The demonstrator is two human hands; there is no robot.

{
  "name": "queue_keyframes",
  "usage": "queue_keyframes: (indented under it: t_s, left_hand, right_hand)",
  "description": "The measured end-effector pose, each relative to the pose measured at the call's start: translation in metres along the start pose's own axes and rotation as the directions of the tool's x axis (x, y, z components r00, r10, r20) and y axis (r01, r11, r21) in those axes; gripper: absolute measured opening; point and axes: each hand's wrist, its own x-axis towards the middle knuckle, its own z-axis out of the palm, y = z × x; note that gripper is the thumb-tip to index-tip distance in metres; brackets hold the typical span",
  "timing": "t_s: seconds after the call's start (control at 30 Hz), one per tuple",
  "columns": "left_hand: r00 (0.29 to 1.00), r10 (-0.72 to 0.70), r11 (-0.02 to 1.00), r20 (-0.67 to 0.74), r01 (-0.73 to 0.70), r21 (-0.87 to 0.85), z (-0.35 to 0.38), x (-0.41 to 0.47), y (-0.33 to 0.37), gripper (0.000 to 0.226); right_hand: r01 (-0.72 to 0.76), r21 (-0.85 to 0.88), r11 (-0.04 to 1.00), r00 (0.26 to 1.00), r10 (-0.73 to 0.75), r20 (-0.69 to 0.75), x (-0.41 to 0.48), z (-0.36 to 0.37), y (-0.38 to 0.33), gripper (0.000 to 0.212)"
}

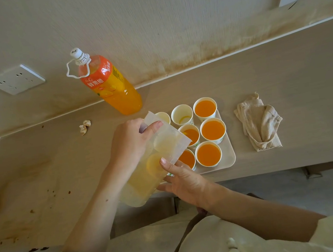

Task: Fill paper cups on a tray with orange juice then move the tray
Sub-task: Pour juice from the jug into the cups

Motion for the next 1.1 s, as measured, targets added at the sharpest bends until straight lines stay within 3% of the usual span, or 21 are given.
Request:
queue_keyframes:
  t_s: [1.1]
  left_hand:
    - [1.0,0.014,1.0,0.015,-0.014,-0.002,-0.0013,0.0015,-0.0012,0.053]
  right_hand:
    - [-0.023,0.019,1.0,1.0,0.023,0.005,0.003,-0.0006,0.0032,0.097]
